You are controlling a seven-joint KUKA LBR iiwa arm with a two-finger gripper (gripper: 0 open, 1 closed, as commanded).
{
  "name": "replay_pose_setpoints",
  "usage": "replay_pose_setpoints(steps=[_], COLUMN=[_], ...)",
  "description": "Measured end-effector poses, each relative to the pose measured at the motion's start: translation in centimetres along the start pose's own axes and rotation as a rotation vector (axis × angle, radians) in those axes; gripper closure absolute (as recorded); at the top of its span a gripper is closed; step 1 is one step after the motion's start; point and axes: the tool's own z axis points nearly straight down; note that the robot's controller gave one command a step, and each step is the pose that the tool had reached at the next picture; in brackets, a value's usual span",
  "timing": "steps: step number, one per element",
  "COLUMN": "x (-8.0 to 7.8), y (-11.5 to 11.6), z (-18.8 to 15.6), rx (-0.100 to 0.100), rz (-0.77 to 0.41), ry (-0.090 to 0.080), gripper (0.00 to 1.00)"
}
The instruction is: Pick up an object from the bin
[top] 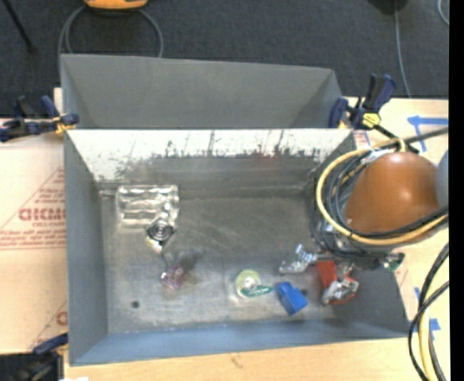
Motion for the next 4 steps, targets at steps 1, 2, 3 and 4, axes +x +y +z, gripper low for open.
replay_pose_setpoints(steps=[1, 2, 3, 4], x=[0.7, 0.3, 0.0, -1.4], y=[1.2, 0.5, 0.5, 1.8], z=[1.4, 1.4, 1.4, 1.6], rx=[0.008, -0.013, -0.004, -0.01], rz=[0.077, 0.076, -0.029, -0.43], ry=[-0.013, 0.002, -0.012, 0.007], gripper=[0.0, 0.0, 0.0, 0.0])
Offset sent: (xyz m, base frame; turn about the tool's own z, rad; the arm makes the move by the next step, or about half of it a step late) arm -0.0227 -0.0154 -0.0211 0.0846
